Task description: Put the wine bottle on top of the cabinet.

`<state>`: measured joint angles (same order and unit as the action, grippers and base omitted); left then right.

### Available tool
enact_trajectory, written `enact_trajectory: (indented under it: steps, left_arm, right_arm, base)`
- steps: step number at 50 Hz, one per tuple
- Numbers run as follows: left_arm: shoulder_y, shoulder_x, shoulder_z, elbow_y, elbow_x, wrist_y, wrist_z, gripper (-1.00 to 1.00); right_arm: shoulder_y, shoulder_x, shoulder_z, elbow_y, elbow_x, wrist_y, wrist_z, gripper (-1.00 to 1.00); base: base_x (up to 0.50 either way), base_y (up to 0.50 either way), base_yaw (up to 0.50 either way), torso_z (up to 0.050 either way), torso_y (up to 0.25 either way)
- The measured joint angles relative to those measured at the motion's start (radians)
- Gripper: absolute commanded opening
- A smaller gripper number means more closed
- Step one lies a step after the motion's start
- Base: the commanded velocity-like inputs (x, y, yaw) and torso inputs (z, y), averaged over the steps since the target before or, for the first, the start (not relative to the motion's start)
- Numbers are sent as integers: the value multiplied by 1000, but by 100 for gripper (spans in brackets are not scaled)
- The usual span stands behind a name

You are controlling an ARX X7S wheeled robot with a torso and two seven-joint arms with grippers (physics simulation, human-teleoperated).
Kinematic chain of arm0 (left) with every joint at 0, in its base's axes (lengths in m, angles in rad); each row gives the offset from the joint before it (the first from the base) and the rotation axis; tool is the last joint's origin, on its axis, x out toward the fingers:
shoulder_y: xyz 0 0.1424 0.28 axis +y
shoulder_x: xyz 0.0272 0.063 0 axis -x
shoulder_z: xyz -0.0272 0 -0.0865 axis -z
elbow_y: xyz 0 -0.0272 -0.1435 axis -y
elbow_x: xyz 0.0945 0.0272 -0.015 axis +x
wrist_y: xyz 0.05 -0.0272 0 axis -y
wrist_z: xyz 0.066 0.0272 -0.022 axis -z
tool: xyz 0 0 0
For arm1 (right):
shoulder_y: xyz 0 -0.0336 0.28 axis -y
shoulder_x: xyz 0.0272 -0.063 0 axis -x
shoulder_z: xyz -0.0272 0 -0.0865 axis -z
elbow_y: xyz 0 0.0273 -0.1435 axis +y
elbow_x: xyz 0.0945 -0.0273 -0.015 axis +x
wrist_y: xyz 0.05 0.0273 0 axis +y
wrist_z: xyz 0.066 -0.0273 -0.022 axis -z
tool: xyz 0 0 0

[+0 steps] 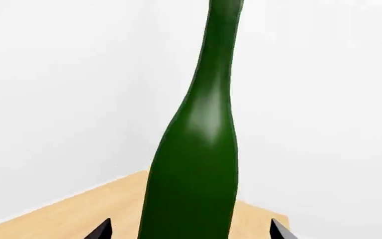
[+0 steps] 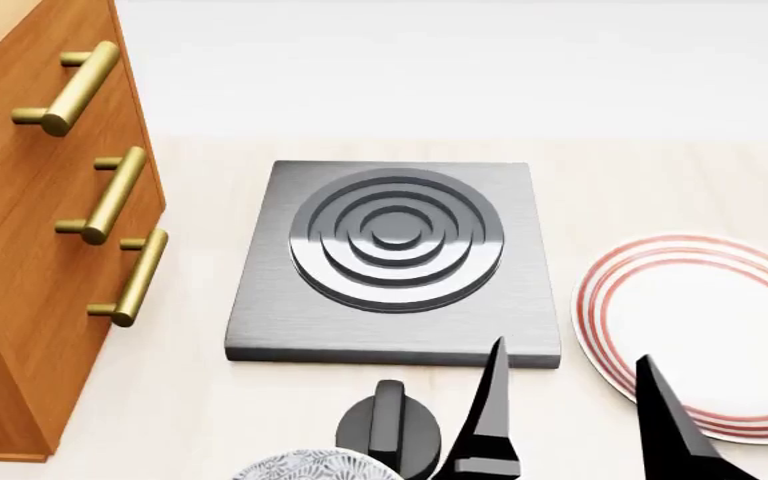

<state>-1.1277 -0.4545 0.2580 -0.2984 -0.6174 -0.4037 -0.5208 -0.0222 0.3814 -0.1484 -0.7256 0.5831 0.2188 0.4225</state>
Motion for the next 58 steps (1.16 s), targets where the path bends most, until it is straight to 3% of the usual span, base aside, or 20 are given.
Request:
enact_trajectory:
  steps: [13,26,41,58]
  left_arm:
    - [264,-83,16,461,3,23,-97,100]
    - [506,-100,76,767,37,70,-163,100]
    - [683,-99,184,964,115,89,-214,100]
    - [792,-94,288,1025,206,126,-218,100]
  right_arm:
    - [-1,3,-11,-1,-6,-1,2,100]
    - [3,5,-26,1,-13,0,2,100]
    - [10,10,-45,-11,-20,9,6,100]
    - [35,10,-86,-42,-24,34,12,100]
  base:
    - [0,0,0,0,0]
    - [0,0,0,0,0]
    - [0,0,0,0,0]
    - [0,0,0,0,0]
